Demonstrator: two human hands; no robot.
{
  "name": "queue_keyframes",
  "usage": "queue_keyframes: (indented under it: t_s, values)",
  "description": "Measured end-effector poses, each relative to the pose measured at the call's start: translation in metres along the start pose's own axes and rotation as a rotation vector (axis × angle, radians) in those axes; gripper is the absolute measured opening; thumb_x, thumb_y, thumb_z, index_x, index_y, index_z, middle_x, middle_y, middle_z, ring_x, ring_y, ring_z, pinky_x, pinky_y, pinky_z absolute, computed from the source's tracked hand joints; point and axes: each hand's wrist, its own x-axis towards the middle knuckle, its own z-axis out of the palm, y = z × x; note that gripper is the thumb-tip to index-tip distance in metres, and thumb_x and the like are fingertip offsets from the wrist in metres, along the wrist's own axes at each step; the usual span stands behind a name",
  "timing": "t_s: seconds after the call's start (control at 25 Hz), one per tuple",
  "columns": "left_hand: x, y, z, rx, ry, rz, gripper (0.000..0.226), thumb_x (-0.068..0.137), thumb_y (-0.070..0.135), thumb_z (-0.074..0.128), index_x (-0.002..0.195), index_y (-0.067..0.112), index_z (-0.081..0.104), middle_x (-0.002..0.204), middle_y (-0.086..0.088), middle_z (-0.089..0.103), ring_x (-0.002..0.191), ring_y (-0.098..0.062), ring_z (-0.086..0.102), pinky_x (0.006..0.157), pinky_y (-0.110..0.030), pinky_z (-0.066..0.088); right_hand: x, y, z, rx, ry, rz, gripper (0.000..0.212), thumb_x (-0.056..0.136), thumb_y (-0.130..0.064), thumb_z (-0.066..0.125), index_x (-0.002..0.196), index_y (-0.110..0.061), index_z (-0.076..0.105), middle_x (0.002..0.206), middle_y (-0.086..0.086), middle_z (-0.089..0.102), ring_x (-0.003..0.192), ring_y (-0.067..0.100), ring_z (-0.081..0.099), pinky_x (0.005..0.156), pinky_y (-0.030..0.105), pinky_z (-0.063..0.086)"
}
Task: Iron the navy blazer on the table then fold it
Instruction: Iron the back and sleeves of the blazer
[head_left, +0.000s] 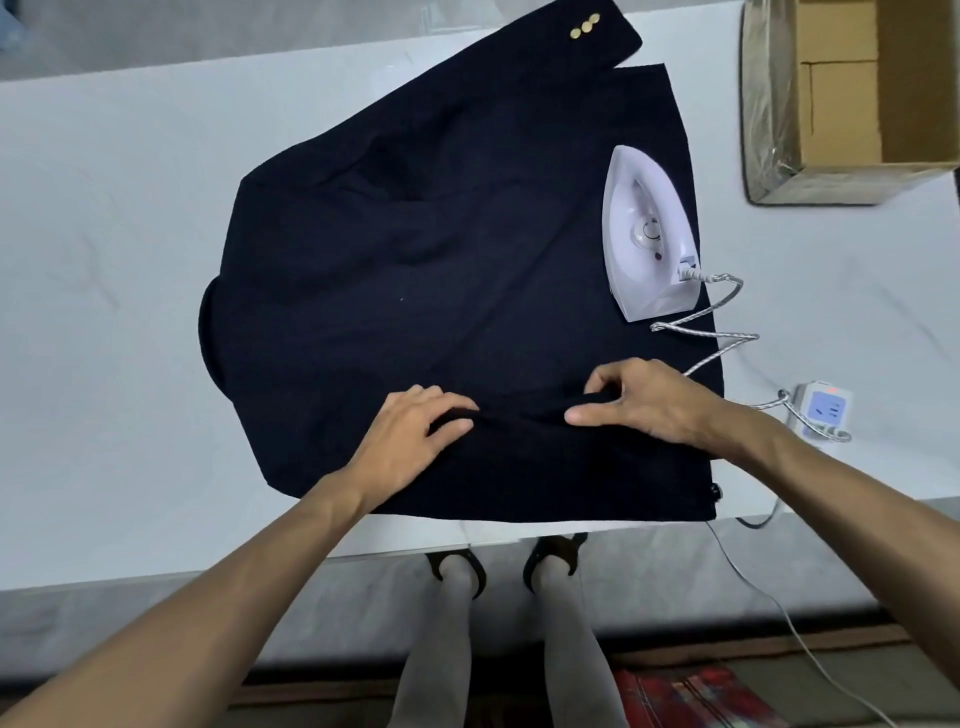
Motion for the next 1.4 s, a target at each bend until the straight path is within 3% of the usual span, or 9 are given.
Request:
queue_keyframes:
  t_s: [0.08,0.16,0.36,0.56,0.68,0.84,0.96,1.2,1.4]
  values:
    - [0.002,0.004,0.018,0.285,0.091,0.001,0.030,0.100,0.038,0.051,0.126,0.026,0.061,0.103,0.007,0.060,0.098,-0.014,0.050,0.103,-0.031,0.033,0.006,0.015,0.016,-0.529,0.171,0.008,0.049,0.084,-0.069,0.054,0.108,-0.026,0.057,0.097,0.002,0.066,0.093,0.026,0.064,0.076,0.035,0.046]
    - [0.004,0.012,0.034,0.381,0.137,-0.026,0.027,0.100,0.030,0.051,0.124,0.021,0.061,0.104,0.004,0.059,0.098,-0.018,0.051,0.101,-0.035,0.037,0.009,0.039,0.043,-0.670,0.237,-0.042,0.049,0.092,-0.059,0.047,0.122,-0.020,0.051,0.110,0.004,0.059,0.103,0.027,0.061,0.078,0.037,0.048]
    - [0.008,0.021,0.050,0.272,0.174,0.085,0.022,0.091,0.011,0.056,0.109,0.021,0.062,0.094,0.010,0.057,0.089,-0.012,0.048,0.105,-0.036,0.034,0.008,0.063,0.037,-0.501,0.499,-0.221,0.027,0.094,-0.037,0.049,0.106,-0.015,0.061,0.096,0.004,0.055,0.088,0.028,0.057,0.074,0.040,0.048]
    - [0.027,0.033,0.033,0.323,-0.121,0.093,0.040,0.086,0.067,0.051,0.099,0.029,0.056,0.093,0.015,0.055,0.087,-0.007,0.046,0.099,-0.027,0.031,0.026,0.037,-0.052,-0.051,1.025,-0.072,0.039,0.083,-0.027,0.067,0.116,-0.012,0.053,0.118,0.009,0.049,0.108,0.025,0.044,0.089,0.034,0.040]
    - [0.038,0.048,0.029,0.477,-0.281,0.213,0.038,0.087,0.059,0.061,0.108,0.028,0.061,0.110,0.011,0.053,0.100,-0.010,0.047,0.095,-0.025,0.033,0.063,0.028,-0.087,0.065,0.843,0.074,0.053,0.077,-0.042,0.072,0.119,-0.013,0.056,0.121,0.008,0.054,0.114,0.026,0.048,0.093,0.033,0.043]
    - [0.055,0.063,0.024,0.160,-0.426,-0.104,0.022,0.089,0.036,0.068,0.081,0.028,0.050,0.080,0.008,0.057,0.074,-0.013,0.054,0.067,-0.029,0.040,0.086,0.019,-0.113,0.190,0.541,0.184,0.034,0.082,-0.039,0.064,0.101,-0.010,0.062,0.089,0.009,0.070,0.072,0.030,0.067,0.071,0.037,0.056]
    - [0.065,0.071,0.025,0.044,-0.369,-0.215,0.016,0.088,0.033,0.070,0.085,0.029,0.055,0.084,0.009,0.060,0.081,-0.015,0.060,0.075,-0.031,0.050,0.071,0.019,-0.127,0.288,0.424,0.255,0.021,0.074,-0.022,0.060,0.083,-0.003,0.060,0.071,0.010,0.062,0.059,0.027,0.056,0.049,0.026,0.043]
    - [0.096,0.105,0.036,-0.005,-0.061,-0.288,0.039,0.092,0.037,0.066,0.126,0.023,0.053,0.132,0.002,0.052,0.122,-0.020,0.048,0.101,-0.035,0.041,0.007,0.061,-0.130,0.921,0.642,-0.023,0.007,0.089,-0.030,0.060,0.086,-0.025,0.062,0.078,-0.008,0.064,0.060,0.006,0.058,0.055,0.018,0.042]
    - [0.112,0.129,0.055,0.247,-0.326,-0.347,0.100,0.081,0.064,0.066,0.156,0.025,0.012,0.163,-0.019,0.003,0.150,-0.039,0.002,0.120,-0.050,0.012,-0.015,0.127,-0.148,1.191,0.799,-0.037,0.012,0.094,-0.026,0.060,0.104,-0.032,0.060,0.095,-0.016,0.066,0.080,0.003,0.060,0.061,0.019,0.043]
